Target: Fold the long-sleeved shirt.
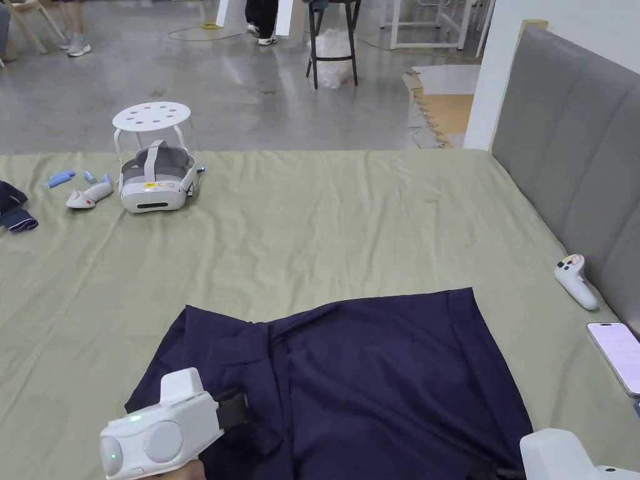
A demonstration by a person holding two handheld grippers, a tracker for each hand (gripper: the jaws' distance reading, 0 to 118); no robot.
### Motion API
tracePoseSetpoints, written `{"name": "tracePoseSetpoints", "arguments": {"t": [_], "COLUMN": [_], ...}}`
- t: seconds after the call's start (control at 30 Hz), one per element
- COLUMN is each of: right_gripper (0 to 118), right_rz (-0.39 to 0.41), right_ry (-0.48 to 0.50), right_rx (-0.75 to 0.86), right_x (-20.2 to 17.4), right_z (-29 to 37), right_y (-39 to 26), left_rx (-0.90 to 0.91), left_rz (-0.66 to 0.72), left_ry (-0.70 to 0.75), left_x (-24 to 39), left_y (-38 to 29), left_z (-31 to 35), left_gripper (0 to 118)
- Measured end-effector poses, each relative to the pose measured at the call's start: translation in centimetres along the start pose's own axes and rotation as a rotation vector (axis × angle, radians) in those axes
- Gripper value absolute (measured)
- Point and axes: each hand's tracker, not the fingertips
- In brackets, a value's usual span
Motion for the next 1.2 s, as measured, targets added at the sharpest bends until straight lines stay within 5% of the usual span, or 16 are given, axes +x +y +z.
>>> {"name": "tracePoseSetpoints", "arguments": {"t": [0.27, 0.33, 0.4, 0.47, 0.87, 0.93, 1.0, 1.07, 1.2], "right_gripper": [0, 0, 0, 0, 0, 0, 0, 0, 0], "right_rz": [-0.019, -0.025, -0.044, -0.065, -0.100, -0.097, -0.093, -0.101, -0.114], "right_ry": [-0.023, -0.053, -0.132, -0.191, -0.251, -0.239, -0.225, -0.211, -0.186], "right_rx": [0.032, 0.040, 0.049, 0.049, 0.069, 0.060, 0.048, 0.034, -0.006], "right_x": [0.0, -0.1, -0.4, -0.4, 0.2, 0.3, 0.3, 0.5, 0.8], "right_z": [-0.7, -1.1, -1.6, -2.2, -4.9, -5.5, -6.1, -6.9, -8.5], "right_y": [1.3, 1.7, 2.2, 2.4, 4.4, 4.7, 4.8, 4.6, 4.2], "left_rx": [0.204, 0.222, 0.243, 0.266, 0.167, 0.145, 0.179, 0.098, -0.021], "left_rz": [-0.191, -0.248, -0.295, -0.300, -0.218, -0.212, -0.152, -0.175, -0.210], "left_ry": [-0.015, 0.029, 0.089, 0.132, 0.080, 0.036, 0.002, 0.060, 0.127], "left_x": [2.1, 2.8, 3.2, 3.2, 2.6, 2.6, 1.7, 1.8, 0.3], "left_y": [2.4, 1.7, 0.2, -1.4, 0.8, 4.0, 8.1, 12.0, 17.9], "left_z": [12.6, 15.0, 16.2, 16.4, 12.6, 11.0, 8.0, 3.8, -4.9], "left_gripper": [103, 73, 12, 3, 5, 25, 69, 93, 91]}}
